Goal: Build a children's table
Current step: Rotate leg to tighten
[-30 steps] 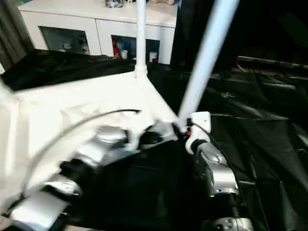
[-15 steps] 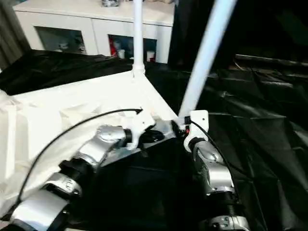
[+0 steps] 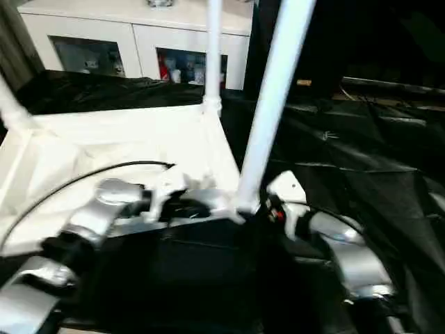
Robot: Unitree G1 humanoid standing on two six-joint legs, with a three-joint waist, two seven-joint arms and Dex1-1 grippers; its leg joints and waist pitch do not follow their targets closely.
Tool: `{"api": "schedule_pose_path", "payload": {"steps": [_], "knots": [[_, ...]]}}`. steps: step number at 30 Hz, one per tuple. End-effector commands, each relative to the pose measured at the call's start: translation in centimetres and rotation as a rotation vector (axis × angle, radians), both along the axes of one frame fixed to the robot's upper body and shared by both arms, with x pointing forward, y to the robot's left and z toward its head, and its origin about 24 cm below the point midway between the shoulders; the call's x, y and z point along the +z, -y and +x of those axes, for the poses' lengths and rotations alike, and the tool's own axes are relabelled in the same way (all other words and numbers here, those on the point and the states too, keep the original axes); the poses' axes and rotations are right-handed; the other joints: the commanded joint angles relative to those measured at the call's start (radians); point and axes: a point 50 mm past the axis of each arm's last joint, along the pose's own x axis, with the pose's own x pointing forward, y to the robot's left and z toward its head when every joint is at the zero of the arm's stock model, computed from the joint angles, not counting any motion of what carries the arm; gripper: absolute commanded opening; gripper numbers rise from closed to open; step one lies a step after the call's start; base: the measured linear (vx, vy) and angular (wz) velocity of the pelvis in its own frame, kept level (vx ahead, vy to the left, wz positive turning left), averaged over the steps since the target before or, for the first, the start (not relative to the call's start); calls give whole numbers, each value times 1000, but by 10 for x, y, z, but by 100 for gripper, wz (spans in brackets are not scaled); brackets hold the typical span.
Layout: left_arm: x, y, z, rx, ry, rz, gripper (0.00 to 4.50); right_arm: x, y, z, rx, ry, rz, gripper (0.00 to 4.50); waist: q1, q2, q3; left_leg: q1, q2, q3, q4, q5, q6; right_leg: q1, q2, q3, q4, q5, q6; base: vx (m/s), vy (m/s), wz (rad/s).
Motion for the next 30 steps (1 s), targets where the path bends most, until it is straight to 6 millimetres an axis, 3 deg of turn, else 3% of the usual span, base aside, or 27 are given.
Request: {"api": "schedule_pose_path", "payload": {"steps": [1, 5, 10, 15, 21, 22, 23, 30], "knots": [[6, 4, -4, -60, -13, -38, 0, 4, -4, -1, 41, -3, 7, 349, 5, -12, -52, 12, 44, -17, -66, -225, 67, 44, -53, 36, -69, -193, -234, 0, 0, 0], [6, 4, -7, -86, -21, -33, 0, 4, -8, 1, 43, -2, 10, 349, 4, -14, -52, 13, 43, -18, -66, -225, 56, 42, -54, 36, -70, -216, -228, 0, 0, 0], [8, 5, -9, -99, -25, -40, 0, 4, -15, 3, 49, 5, 32, 349, 6, -15, -54, 13, 42, -16, -63, -196, 60, 42, -52, 36, -65, -163, -237, 0, 0, 0], [8, 6, -9, -96, -20, -34, 0, -1, -18, 4, 51, -2, 23, 349, 8, -17, -54, 12, 41, -15, -63, -194, 59, 43, -54, 36, -65, -176, -234, 0, 0, 0], [8, 4, -9, -90, -24, -30, 0, -1, -17, 6, 35, -14, 46, 320, 7, -19, -54, 13, 41, -15, -61, -184, 61, 44, -53, 36, -62, -161, -237, 0, 0, 0], [7, 4, -9, -88, -25, -30, 0, -1, -17, 6, 24, -15, 59, 295, 7, -19, -54, 12, 41, -16, -61, -181, 61, 45, -53, 36, -62, -159, -236, 0, 0, 0], [7, 4, -10, -88, -30, -34, 0, -1, -16, 6, 22, -16, 63, 290, 7, -23, -55, 13, 41, -15, -60, -179, 63, 45, -52, 36, -62, -157, -236, 0, 0, 0], [6, 6, -10, -84, -36, -37, 0, -4, -17, 5, 18, -23, 71, 276, 7, -19, -55, 12, 40, -15, -58, -166, 68, 46, -52, 36, -59, -136, -242, 0, 0, 0]]}}
